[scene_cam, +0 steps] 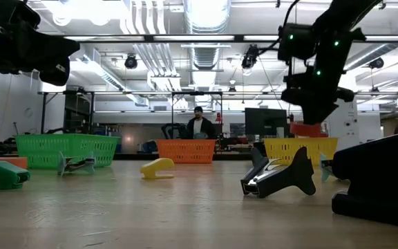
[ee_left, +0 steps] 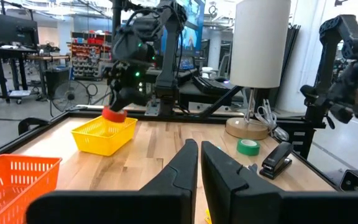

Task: Pick and place Stapler, Stapler remover, tape
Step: Put the red tape into the yellow basket

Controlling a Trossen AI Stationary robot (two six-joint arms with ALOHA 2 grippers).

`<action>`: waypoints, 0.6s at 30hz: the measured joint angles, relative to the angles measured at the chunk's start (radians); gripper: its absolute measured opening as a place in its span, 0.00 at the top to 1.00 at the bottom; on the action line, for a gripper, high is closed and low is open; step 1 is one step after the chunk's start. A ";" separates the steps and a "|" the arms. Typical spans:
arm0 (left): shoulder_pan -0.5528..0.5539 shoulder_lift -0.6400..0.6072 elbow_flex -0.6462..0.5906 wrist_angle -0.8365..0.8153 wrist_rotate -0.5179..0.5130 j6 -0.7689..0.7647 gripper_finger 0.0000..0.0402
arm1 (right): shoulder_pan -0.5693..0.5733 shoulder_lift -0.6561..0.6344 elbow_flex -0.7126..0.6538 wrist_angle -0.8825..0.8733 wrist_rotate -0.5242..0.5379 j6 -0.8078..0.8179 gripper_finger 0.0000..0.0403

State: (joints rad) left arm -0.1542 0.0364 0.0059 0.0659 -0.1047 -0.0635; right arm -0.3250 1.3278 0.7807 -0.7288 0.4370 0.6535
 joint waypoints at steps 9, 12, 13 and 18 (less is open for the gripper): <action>0.000 0.000 0.000 0.000 0.000 0.000 0.94 | -0.030 0.105 0.000 0.000 0.005 -0.026 0.87; 0.000 0.000 0.000 0.000 0.000 0.000 0.94 | -0.030 0.135 0.000 0.000 0.005 -0.030 0.87; 0.000 0.000 0.000 0.000 0.000 0.000 0.94 | -0.030 0.143 0.000 0.000 0.005 -0.033 0.87; 0.000 0.000 0.000 0.000 0.000 0.000 0.94 | -0.030 0.176 0.000 0.000 0.007 -0.047 0.87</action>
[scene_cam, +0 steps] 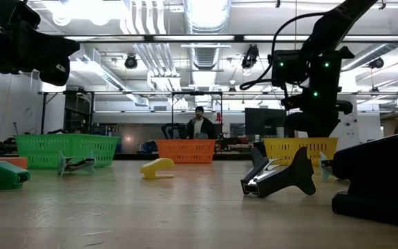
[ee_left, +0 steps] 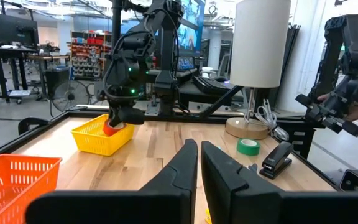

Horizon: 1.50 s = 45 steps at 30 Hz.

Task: Pick and place Stapler, Stapler remover, tape
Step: Put the red tape into the yellow basket, then put the green tape into the yellow basket

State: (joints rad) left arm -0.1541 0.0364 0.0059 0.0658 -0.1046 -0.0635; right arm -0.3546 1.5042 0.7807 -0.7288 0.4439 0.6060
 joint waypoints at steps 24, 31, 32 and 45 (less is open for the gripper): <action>0.000 0.000 0.000 0.000 0.000 0.000 0.94 | 0.043 -0.161 0.000 -0.024 -0.025 0.028 0.53; 0.000 0.000 0.000 0.000 0.000 0.000 0.94 | 0.190 -0.241 0.000 -0.021 -0.064 0.063 0.52; 0.000 0.000 0.000 0.000 0.000 0.000 0.94 | 0.223 -0.248 0.000 -0.020 -0.072 0.073 0.52; 0.000 0.000 0.000 0.000 0.000 0.000 0.94 | 0.655 -0.276 0.000 0.030 -0.092 0.174 0.53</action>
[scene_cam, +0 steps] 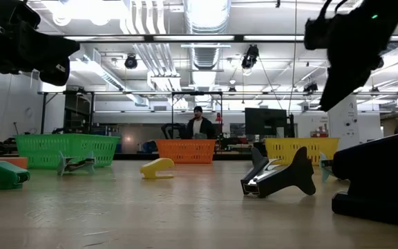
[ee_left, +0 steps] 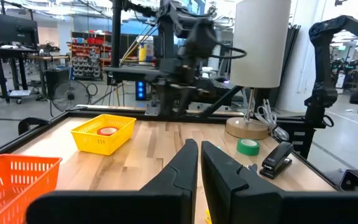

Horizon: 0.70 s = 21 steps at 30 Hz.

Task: Pick and place Stapler, Stapler remover, tape
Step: Put the green tape into the yellow basket

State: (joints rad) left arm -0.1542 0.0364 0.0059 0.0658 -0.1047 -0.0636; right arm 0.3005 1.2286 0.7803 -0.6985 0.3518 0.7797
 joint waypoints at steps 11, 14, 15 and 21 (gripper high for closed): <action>0.000 0.000 0.000 0.000 0.000 0.000 0.94 | 0.146 0.123 0.000 0.241 -0.262 0.073 0.56; 0.000 0.000 0.000 0.000 0.000 0.000 0.94 | 0.154 0.180 0.000 0.296 -0.366 0.084 0.57; 0.000 0.000 0.000 0.000 0.000 0.000 0.94 | 0.154 0.200 0.000 0.313 -0.409 0.079 0.57; 0.000 0.000 0.000 0.000 0.000 0.000 0.94 | 0.154 0.307 0.000 0.376 -0.653 0.062 0.60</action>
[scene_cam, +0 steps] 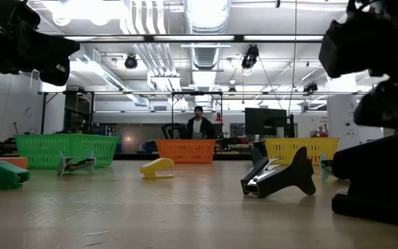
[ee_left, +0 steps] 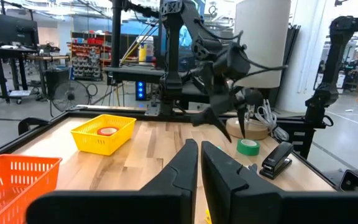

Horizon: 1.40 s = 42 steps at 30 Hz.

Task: Pick and place Stapler, Stapler remover, tape
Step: Put the green tape into the yellow basket

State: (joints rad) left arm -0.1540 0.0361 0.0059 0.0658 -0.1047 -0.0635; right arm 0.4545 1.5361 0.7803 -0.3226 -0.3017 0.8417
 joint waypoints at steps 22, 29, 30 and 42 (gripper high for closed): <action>0.000 0.000 0.000 0.000 0.000 0.000 0.94 | 0.071 0.065 0.004 0.017 -0.084 0.033 0.68; 0.000 0.000 0.000 0.000 0.000 0.000 0.94 | 0.072 0.045 0.019 -0.016 -0.057 0.021 0.68; 0.000 0.000 0.000 0.000 0.000 0.000 0.94 | 0.071 0.045 0.026 -0.028 -0.057 0.020 0.68; 0.000 0.000 0.000 -0.001 -0.001 0.000 0.94 | 0.104 0.052 0.050 -0.083 0.024 0.011 0.69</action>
State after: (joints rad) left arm -0.1540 0.0364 0.0059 0.0646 -0.1055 -0.0635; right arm 0.5588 1.5883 0.8307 -0.4056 -0.2781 0.8532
